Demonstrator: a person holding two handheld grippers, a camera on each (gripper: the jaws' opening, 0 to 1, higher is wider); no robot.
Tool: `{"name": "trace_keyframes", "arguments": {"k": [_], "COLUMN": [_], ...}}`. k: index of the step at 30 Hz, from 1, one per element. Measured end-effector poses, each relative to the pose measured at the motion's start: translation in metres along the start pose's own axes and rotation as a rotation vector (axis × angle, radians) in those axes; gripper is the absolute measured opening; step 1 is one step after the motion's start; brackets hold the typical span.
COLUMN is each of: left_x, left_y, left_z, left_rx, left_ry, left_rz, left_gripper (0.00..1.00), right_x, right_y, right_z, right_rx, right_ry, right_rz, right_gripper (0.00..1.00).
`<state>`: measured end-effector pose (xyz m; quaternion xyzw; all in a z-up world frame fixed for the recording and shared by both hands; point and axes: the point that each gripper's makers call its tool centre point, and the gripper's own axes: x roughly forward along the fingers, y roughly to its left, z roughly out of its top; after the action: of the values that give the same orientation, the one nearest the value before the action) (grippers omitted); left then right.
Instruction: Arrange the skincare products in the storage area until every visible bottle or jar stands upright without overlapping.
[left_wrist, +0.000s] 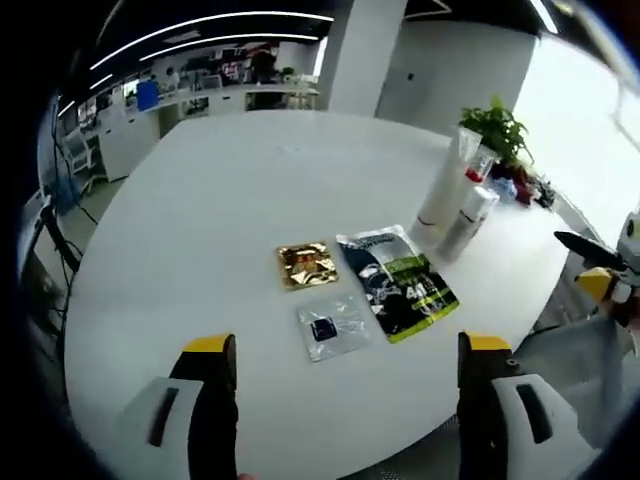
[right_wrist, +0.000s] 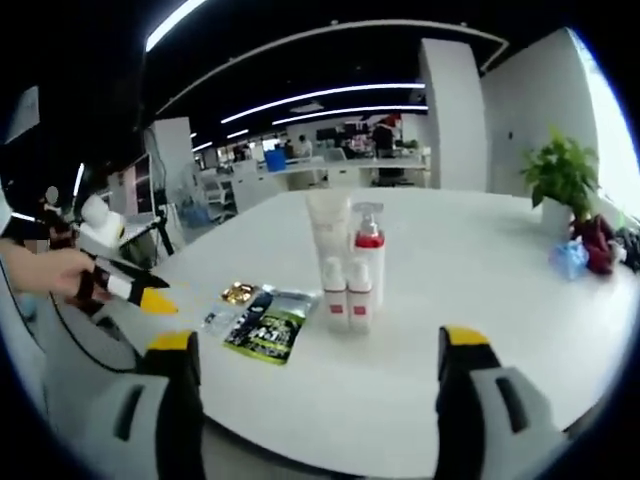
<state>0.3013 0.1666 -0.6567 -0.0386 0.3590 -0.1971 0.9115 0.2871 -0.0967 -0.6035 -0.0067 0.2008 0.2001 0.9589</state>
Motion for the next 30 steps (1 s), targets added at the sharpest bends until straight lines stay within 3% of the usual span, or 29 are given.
{"name": "trace_keyframes", "arguments": {"k": [8,13,14,15,16,21,30], "left_x": [-0.019,-0.024,-0.025,-0.026,-0.027,-0.029,-0.028], "left_y": [-0.007,-0.005,-0.006,-0.009,-0.011,-0.014,-0.006], "left_z": [-0.004,-0.003,0.000,0.013,0.017,0.020,0.023], "left_rx": [0.053,0.046,0.055,0.059,0.056,0.080,0.040], "left_ry": [-0.068,-0.105,-0.114,-0.179,-0.198,-0.215,-0.230], "left_rz": [0.009,0.017,0.019,0.011,0.004,0.001,0.021], "left_gripper": [0.97,0.97,0.97,0.97,0.97,0.97,0.97], "right_x": [0.000,0.000,0.000,0.000,0.000,-0.001,0.000], "right_y": [-0.005,-0.013,-0.014,-0.015,-0.016,-0.020,-0.022], "right_z": [-0.001,0.001,0.001,0.001,0.002,0.004,0.003], "right_rx": [-0.021,-0.021,-0.019,-0.019,-0.019,-0.002,-0.001], "right_ry": [0.001,-0.007,-0.008,-0.010,-0.013,-0.026,-0.024], "right_rz": [-0.002,-0.027,-0.029,-0.034,-0.039,-0.051,-0.056], "right_gripper": [0.99,0.99,0.99,0.99,0.99,0.99,0.99]}}
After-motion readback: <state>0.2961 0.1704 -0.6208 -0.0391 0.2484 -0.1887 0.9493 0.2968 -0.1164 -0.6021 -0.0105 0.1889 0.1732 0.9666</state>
